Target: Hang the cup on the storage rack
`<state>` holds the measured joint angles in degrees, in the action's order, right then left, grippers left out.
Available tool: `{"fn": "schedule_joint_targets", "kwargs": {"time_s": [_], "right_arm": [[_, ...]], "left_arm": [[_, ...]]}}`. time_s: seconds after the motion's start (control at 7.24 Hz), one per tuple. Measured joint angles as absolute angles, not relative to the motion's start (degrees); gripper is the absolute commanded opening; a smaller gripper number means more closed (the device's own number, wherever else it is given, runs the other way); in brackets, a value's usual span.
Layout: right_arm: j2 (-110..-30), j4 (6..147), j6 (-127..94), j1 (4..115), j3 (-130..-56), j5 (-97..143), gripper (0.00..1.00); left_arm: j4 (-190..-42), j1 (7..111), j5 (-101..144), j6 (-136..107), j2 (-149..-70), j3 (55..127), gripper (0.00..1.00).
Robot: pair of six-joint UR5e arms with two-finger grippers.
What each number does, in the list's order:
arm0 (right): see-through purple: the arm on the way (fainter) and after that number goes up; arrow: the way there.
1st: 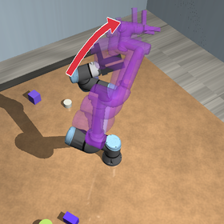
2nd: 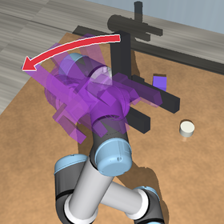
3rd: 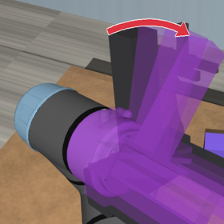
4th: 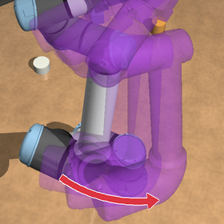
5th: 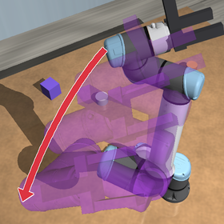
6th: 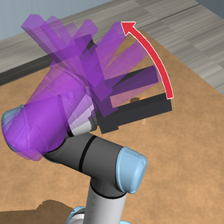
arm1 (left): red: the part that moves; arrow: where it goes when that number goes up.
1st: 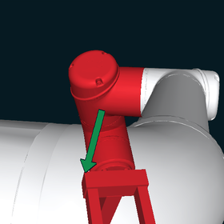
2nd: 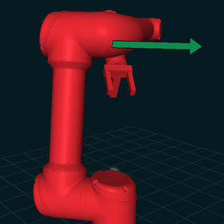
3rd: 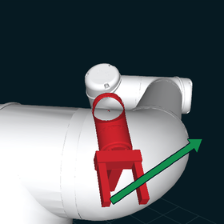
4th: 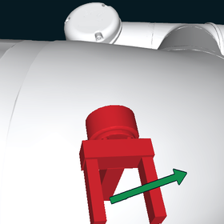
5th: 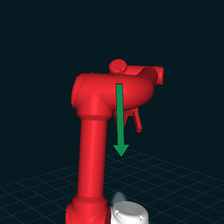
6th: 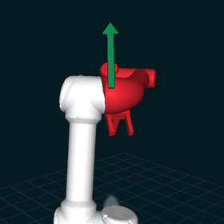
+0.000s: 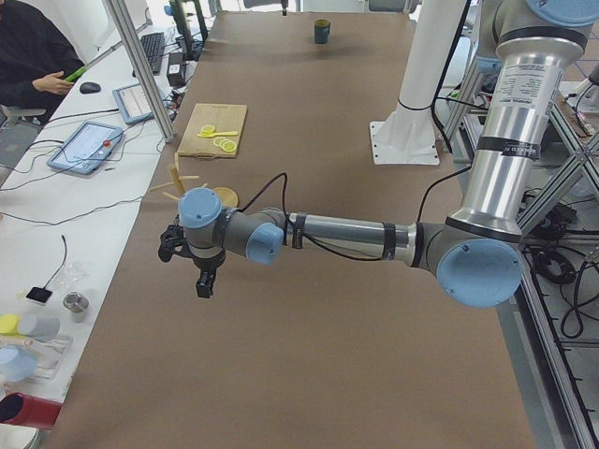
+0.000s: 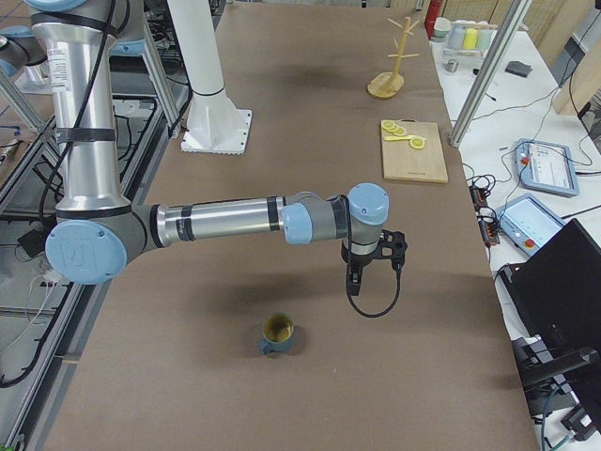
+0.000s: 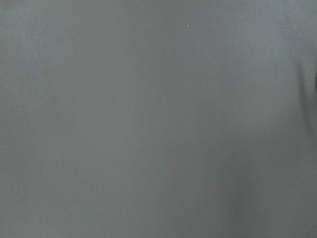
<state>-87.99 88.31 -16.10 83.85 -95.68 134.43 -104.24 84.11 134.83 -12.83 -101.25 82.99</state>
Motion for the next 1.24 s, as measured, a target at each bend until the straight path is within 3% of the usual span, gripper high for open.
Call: {"fn": "schedule_joint_targets", "kwargs": {"time_s": [1.24], "right_arm": [[-90.35, 83.5, -14.47, 84.28, -94.15, 135.04, 1.0]], "left_arm": [[-104.23, 84.11, 134.82, -12.84, -101.25, 83.21, 0.98]]}}
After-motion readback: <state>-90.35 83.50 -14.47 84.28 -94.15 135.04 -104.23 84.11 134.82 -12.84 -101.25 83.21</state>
